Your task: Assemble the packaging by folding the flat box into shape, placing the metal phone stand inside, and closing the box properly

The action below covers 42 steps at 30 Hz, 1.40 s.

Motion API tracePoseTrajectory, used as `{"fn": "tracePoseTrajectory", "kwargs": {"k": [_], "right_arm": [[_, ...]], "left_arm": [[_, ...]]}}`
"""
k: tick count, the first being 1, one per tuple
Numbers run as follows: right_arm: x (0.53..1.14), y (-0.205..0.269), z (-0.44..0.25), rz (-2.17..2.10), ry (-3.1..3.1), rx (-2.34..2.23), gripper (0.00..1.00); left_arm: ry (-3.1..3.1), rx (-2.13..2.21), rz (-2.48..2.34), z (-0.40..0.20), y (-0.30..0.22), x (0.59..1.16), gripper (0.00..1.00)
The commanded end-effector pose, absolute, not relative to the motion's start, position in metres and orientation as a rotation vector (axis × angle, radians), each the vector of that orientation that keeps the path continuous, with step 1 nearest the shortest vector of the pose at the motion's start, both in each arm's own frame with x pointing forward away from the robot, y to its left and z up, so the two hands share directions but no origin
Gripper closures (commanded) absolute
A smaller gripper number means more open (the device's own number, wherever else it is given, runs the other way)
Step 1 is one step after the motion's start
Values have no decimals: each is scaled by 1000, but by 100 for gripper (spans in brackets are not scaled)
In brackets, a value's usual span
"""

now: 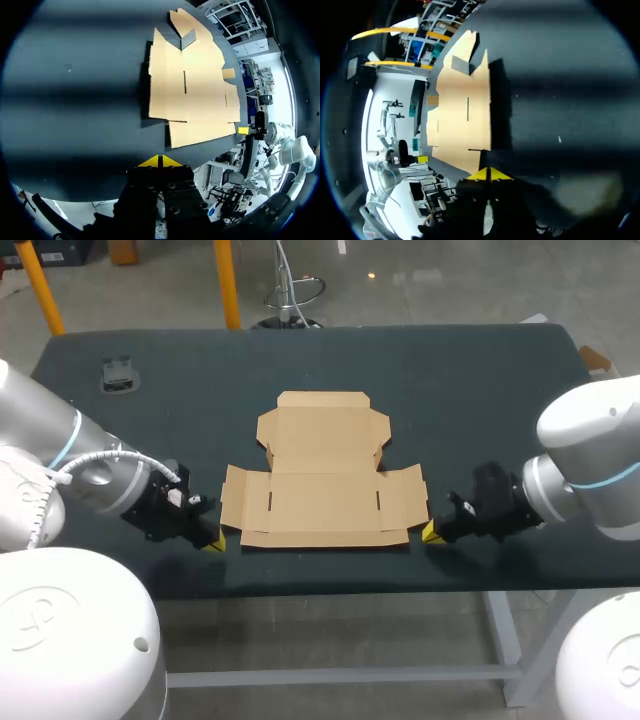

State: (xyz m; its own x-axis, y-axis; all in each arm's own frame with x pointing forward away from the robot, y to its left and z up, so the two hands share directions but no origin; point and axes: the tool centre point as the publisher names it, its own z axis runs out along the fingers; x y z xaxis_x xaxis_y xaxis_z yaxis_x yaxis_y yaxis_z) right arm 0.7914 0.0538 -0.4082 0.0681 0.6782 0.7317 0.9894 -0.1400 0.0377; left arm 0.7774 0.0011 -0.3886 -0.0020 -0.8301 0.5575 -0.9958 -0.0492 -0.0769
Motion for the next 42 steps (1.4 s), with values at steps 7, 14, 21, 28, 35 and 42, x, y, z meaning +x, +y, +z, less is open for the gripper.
{"fn": "tracePoseTrajectory", "kwargs": {"k": [7,14,21,28,35,42], "right_arm": [[797,57,-417,-817,-1629,-1836,100],[798,60,-420,-784,-1615,-1825,100],[799,68,-421,-773,-1620,-1818,100],[798,77,-423,-762,-1634,-1805,100],[797,80,-425,-761,-1626,-1808,100],[797,85,-424,-770,-1622,-1808,100]], "left_arm": [[-1877,1916,669,-400,-1,790,100],[-1874,1908,665,-403,-1,794,100],[-1867,1904,668,-408,0,797,100],[-1861,1898,656,-413,0,800,100],[-1866,1893,642,-415,2,800,100],[-1865,1883,632,-417,3,801,100]]}}
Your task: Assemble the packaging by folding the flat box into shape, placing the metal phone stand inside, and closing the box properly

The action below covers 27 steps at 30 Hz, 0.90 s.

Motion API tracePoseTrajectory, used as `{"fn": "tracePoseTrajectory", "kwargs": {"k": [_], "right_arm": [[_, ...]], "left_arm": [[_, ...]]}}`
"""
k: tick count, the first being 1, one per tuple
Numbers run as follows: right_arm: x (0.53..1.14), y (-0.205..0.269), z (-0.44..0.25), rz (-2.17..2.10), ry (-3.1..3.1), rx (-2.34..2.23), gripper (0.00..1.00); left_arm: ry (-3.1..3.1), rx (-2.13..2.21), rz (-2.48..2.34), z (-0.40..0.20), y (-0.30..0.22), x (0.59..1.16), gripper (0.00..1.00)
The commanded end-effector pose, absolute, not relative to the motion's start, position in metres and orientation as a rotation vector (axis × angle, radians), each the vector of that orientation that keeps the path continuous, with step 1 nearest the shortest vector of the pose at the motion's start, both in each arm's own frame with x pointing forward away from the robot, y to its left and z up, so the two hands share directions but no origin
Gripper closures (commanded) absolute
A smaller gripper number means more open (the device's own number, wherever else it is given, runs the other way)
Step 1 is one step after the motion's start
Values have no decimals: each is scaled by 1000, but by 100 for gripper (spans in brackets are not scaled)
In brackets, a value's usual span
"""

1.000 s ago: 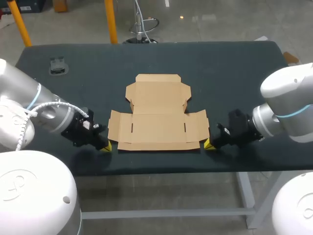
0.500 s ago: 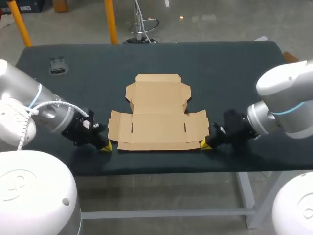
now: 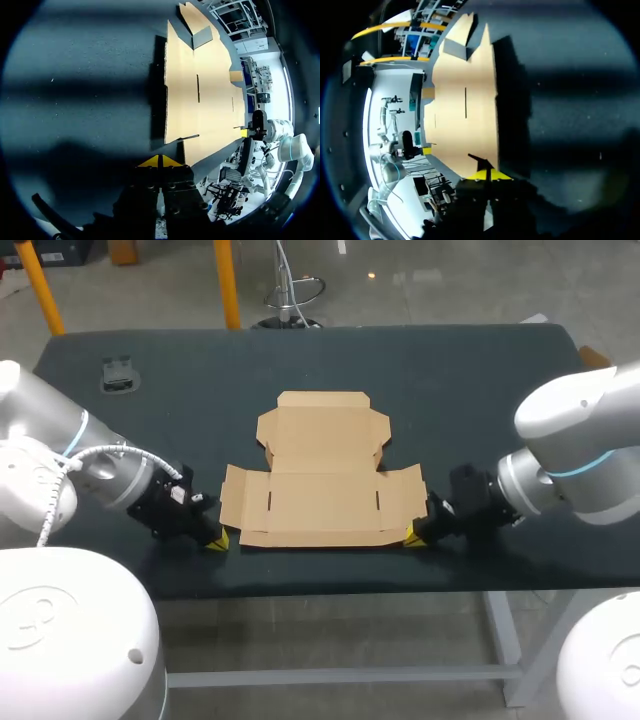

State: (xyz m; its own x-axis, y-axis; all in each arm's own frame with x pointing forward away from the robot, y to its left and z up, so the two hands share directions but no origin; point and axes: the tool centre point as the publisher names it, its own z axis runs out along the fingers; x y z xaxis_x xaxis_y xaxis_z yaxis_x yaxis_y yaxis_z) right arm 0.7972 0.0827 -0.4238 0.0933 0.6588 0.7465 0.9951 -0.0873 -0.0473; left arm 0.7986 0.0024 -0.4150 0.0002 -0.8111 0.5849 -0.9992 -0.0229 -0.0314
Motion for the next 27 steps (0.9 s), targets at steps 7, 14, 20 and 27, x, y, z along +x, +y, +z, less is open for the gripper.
{"fn": "tracePoseTrajectory", "kwargs": {"k": [7,14,20,27], "right_arm": [[796,86,-423,-778,-1622,-1812,100],[798,86,-425,-777,-1616,-1818,100],[801,86,-425,-774,-1611,-1823,100],[803,86,-426,-772,-1609,-1832,100]], "left_arm": [[-1860,1872,618,-418,2,806,100],[-1872,1829,600,-417,-5,810,100],[-1883,1795,587,-418,-12,811,100],[-1911,1770,600,-412,-16,805,100]]}}
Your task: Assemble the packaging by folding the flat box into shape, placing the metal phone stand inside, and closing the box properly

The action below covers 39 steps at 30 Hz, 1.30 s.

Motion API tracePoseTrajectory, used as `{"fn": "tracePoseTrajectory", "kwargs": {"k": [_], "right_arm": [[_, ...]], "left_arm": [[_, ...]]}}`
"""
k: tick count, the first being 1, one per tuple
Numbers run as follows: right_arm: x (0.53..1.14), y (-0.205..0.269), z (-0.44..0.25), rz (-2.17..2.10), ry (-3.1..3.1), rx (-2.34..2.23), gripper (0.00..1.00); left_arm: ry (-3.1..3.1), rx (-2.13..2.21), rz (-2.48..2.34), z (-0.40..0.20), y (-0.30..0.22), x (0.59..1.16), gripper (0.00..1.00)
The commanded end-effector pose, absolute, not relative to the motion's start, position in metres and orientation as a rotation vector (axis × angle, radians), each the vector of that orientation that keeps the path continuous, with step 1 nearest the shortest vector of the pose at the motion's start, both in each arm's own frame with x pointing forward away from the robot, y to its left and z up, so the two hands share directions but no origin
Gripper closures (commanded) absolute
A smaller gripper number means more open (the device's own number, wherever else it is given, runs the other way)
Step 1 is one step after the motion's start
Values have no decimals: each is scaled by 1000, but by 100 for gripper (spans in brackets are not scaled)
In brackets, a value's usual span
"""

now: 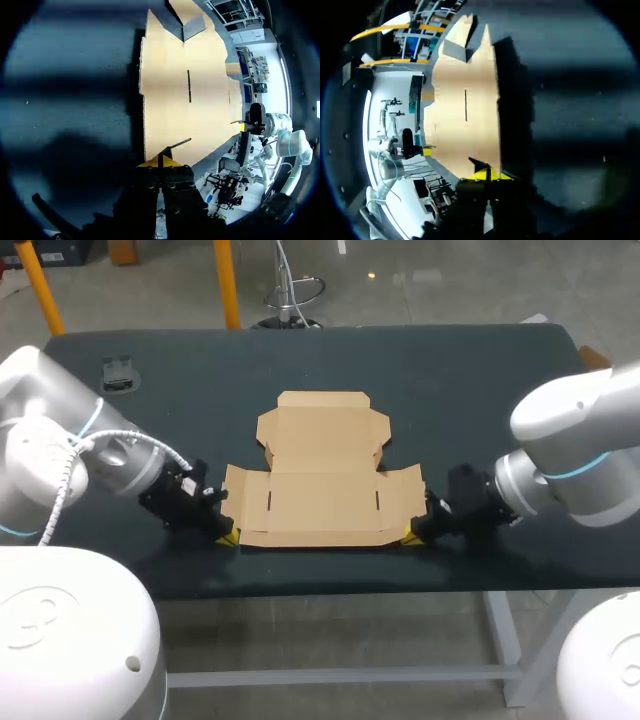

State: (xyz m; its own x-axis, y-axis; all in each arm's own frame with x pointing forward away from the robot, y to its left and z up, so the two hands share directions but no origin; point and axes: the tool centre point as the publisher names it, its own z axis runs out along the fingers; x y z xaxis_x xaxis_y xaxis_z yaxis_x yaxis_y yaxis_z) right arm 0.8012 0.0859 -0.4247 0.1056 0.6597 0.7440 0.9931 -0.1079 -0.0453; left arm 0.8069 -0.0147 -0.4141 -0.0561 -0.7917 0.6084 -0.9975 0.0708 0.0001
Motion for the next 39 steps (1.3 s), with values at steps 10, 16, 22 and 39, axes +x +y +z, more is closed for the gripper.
{"fn": "tracePoseTrajectory", "kwargs": {"k": [10,16,22,39], "right_arm": [[805,86,-427,-771,-1600,-1841,100],[807,88,-425,-769,-1606,-1842,100],[806,91,-422,-768,-1606,-1871,100],[812,94,-412,-804,-1566,-1935,100]], "left_arm": [[-1952,1729,603,-405,-25,795,100],[-1957,1731,594,-403,-29,797,100],[-1963,1738,589,-401,-32,799,100],[-2015,1752,546,-396,-43,804,100]]}}
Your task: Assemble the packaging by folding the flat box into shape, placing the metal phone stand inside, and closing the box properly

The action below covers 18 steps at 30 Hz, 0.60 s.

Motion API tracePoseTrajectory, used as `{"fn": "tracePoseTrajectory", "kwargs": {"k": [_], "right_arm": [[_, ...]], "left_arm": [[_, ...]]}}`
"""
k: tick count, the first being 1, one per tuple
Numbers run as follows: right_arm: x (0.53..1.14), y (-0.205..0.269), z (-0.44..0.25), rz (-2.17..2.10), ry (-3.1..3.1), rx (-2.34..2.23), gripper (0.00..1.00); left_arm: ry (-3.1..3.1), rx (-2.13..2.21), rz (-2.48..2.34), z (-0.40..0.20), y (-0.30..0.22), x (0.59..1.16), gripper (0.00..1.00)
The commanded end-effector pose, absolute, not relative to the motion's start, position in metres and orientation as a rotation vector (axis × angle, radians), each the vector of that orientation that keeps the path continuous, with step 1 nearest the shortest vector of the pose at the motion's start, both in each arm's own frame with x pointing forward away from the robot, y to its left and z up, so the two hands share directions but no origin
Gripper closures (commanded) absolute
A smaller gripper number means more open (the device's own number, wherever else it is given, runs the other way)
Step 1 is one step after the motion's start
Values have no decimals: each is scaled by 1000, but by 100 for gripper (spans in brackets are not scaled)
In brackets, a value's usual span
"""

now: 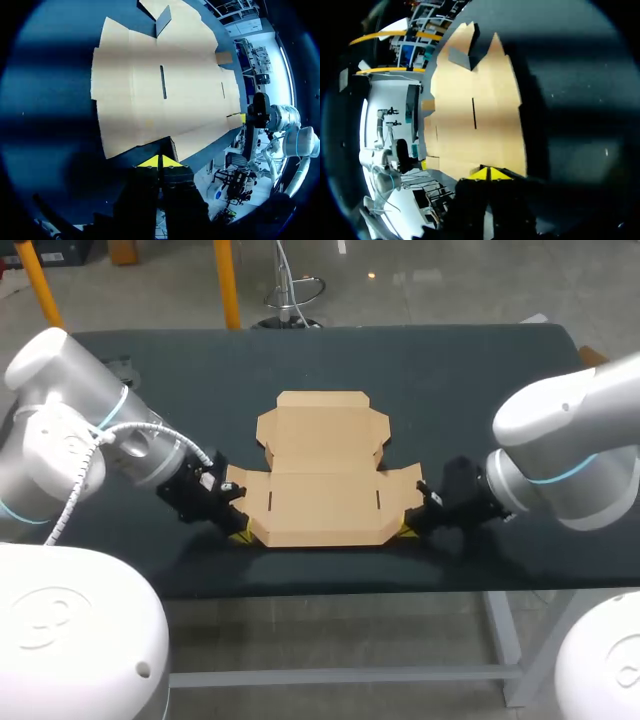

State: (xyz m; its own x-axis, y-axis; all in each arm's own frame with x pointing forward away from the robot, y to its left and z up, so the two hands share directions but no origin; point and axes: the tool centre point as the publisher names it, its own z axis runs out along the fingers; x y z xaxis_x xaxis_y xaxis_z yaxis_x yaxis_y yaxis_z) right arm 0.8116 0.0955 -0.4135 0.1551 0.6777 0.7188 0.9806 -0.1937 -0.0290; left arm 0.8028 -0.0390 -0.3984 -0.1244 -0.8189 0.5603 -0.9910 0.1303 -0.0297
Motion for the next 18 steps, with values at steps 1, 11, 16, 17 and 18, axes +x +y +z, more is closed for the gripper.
{"fn": "tracePoseTrajectory", "kwargs": {"k": [1,11,16,17,18], "right_arm": [[813,94,-412,-805,-1563,-1934,100],[819,101,-411,-810,-1569,-1914,100],[817,103,-408,-819,-1574,-1926,100],[816,104,-407,-821,-1573,-1928,100],[815,104,-407,-825,-1574,-1929,100]], "left_arm": [[-2018,1752,543,-396,-44,805,100],[-2064,1839,511,-397,-55,807,100],[-2065,1842,513,-397,-57,806,100],[-2064,1843,515,-397,-57,806,100],[-2064,1845,516,-397,-58,806,100]]}}
